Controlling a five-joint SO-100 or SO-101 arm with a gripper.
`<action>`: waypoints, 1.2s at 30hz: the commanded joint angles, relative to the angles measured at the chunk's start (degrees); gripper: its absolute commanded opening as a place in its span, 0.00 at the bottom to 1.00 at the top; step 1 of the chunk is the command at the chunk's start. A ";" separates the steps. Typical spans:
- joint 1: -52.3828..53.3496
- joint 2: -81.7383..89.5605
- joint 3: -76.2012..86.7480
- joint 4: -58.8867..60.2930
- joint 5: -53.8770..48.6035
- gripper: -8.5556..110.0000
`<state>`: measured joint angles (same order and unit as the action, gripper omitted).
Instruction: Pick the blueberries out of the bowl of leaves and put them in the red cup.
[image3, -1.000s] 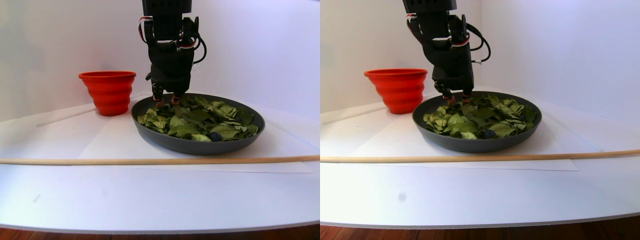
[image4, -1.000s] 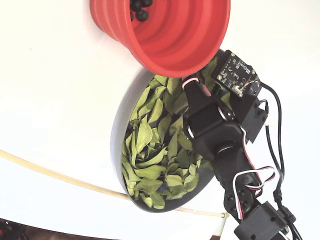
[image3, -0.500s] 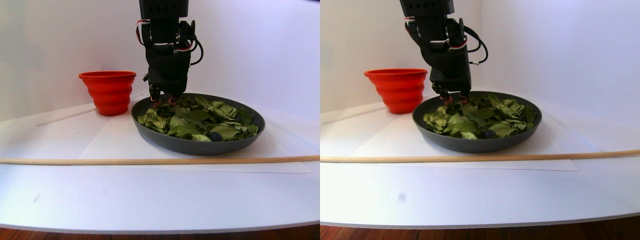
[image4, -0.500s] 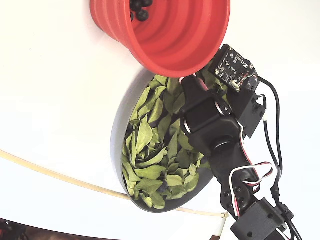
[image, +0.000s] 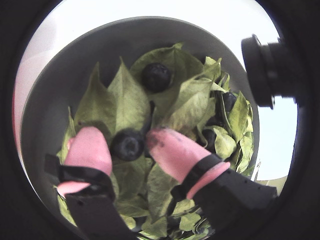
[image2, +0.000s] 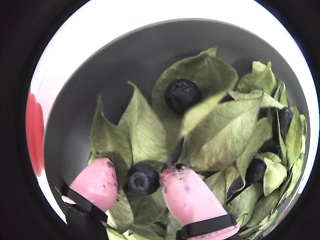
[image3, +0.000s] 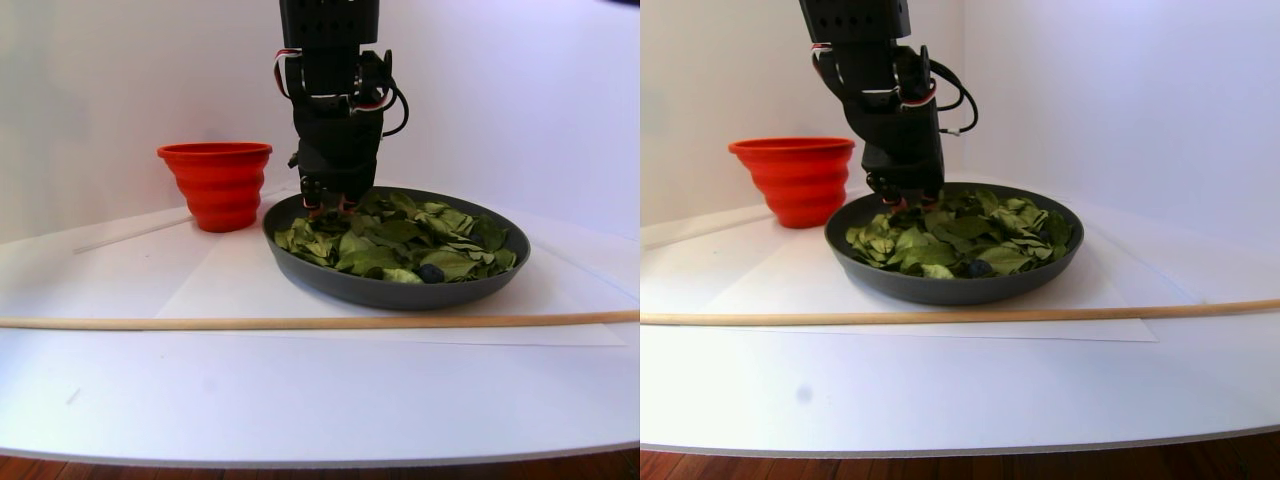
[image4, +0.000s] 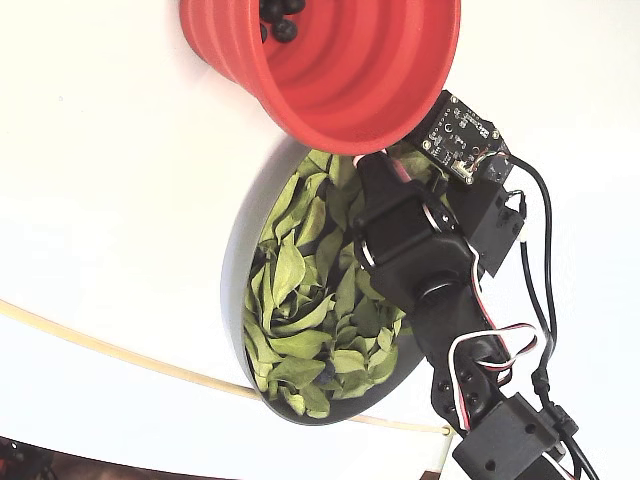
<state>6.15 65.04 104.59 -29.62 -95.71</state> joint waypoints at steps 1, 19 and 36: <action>1.05 1.05 -2.29 -1.23 -0.62 0.22; 1.23 0.62 -0.88 -1.23 -1.14 0.17; 0.44 2.81 0.79 -1.23 -1.49 0.16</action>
<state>6.33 64.78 105.29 -29.97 -96.86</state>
